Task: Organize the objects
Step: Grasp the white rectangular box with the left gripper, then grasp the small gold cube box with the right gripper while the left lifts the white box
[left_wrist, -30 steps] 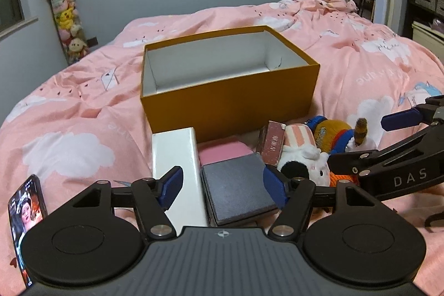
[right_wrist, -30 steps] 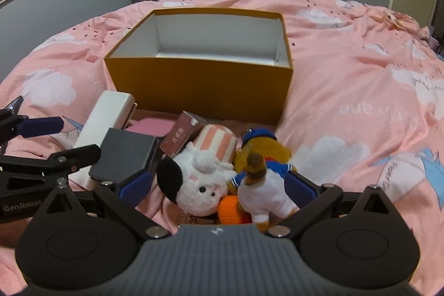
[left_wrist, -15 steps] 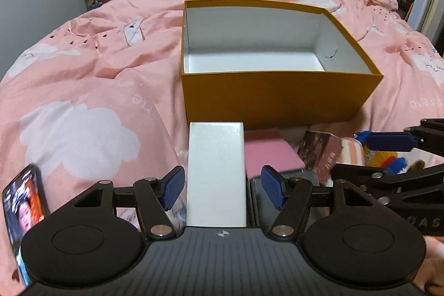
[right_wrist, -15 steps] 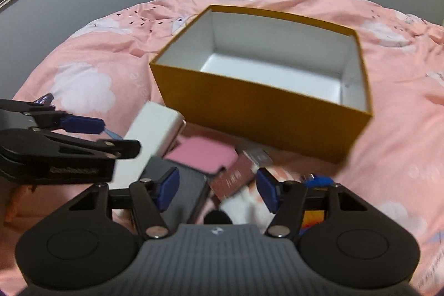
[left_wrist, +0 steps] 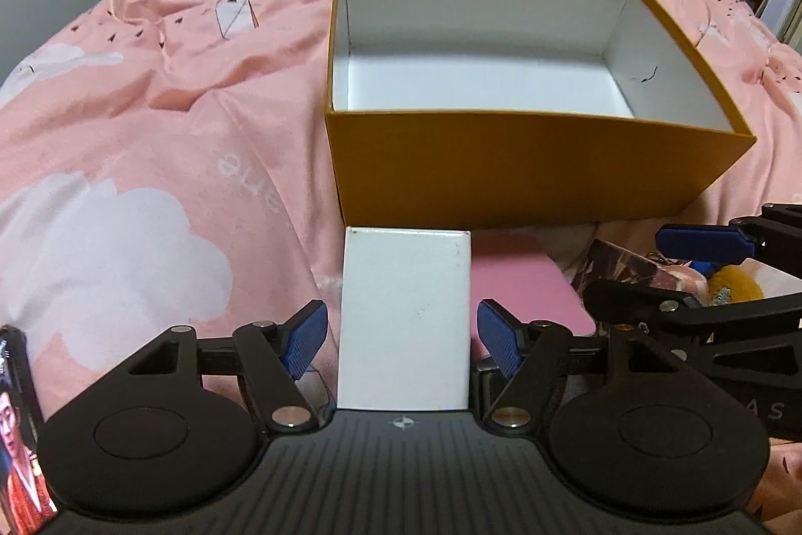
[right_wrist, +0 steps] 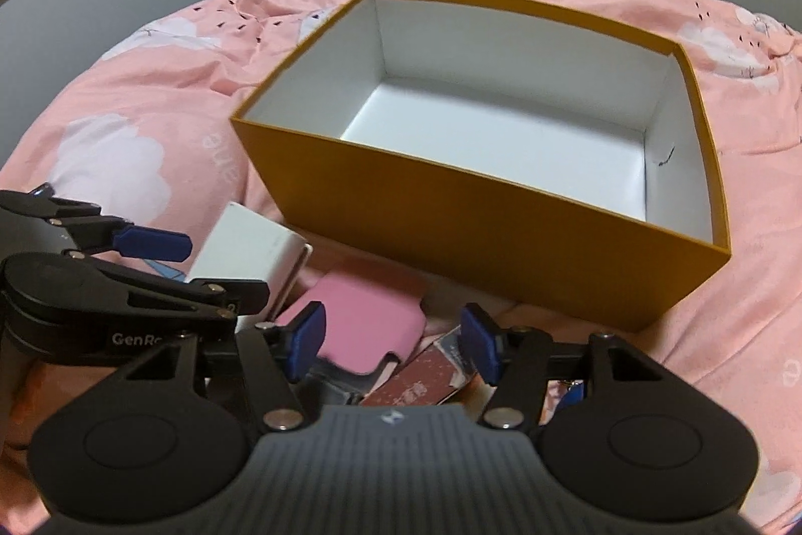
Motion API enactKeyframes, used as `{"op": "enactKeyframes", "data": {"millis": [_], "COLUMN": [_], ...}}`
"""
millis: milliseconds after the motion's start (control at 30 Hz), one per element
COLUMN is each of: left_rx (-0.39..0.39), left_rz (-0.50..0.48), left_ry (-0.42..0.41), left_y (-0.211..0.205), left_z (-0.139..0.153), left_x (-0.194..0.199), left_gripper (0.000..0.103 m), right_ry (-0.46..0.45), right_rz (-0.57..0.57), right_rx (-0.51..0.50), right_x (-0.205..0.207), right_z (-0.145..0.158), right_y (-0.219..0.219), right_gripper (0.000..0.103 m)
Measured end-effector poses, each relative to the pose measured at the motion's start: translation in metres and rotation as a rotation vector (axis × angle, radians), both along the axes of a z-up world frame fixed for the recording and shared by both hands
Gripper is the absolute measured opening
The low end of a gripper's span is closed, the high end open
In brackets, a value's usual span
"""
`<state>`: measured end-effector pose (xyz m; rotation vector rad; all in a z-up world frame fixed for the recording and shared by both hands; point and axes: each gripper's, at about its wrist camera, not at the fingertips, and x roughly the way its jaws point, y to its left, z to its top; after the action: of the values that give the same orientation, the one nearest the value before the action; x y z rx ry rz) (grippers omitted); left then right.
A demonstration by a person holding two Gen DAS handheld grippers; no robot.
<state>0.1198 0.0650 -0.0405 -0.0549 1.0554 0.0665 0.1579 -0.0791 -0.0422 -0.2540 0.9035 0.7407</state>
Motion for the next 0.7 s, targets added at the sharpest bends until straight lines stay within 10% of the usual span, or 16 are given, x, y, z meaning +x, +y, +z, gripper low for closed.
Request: {"op": "enactKeyframes", "data": {"millis": [700], "left_rx": [-0.055], "left_rz": [-0.008], "left_ry": [0.012], "left_y": [0.016], "left_z": [-0.005], "left_x": [-0.005], "left_gripper": [0.069], "right_ry": [0.05], "right_rz": [0.033], "right_rx": [0.014], "right_x": [0.011], "right_z": [-0.009], "right_y": [0.005], "right_gripper": [0.072]}}
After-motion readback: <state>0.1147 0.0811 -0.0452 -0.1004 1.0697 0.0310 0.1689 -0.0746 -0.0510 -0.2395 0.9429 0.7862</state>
